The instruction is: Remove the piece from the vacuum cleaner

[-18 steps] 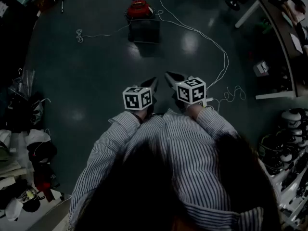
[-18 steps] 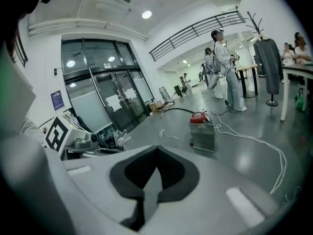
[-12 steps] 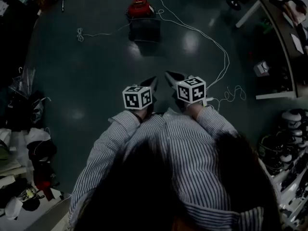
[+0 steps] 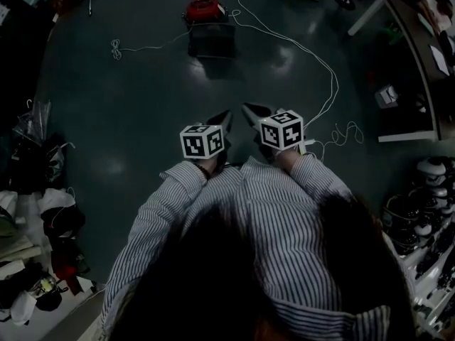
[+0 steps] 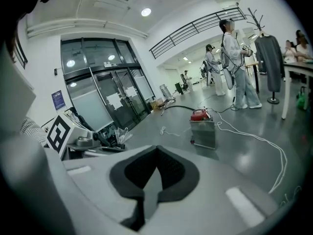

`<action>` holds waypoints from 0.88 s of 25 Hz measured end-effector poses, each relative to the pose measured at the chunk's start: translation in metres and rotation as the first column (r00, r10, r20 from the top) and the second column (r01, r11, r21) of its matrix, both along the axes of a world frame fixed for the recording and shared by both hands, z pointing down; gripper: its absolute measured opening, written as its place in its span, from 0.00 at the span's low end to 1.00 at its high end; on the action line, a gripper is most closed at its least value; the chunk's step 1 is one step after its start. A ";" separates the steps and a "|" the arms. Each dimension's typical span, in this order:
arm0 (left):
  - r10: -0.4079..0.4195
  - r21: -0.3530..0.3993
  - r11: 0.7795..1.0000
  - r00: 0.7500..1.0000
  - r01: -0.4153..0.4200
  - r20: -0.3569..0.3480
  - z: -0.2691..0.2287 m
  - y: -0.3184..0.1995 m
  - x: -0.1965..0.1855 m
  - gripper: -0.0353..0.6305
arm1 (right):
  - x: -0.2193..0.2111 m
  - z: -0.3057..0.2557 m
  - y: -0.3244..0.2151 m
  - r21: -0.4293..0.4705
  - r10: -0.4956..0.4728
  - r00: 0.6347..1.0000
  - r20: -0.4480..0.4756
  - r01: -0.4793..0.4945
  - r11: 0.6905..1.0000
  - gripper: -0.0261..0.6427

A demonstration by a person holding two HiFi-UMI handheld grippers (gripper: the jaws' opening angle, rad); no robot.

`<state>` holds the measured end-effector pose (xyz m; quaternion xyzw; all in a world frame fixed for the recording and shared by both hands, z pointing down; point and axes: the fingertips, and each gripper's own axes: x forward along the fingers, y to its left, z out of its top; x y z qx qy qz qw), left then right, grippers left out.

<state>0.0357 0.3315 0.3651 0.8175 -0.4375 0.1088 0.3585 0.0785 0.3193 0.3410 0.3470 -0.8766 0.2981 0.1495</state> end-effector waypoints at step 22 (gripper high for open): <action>-0.029 -0.179 0.984 0.996 0.013 -0.084 0.047 -0.037 0.063 0.05 | 0.070 0.045 -0.036 -0.207 0.085 0.992 0.088 -0.066 0.976 0.04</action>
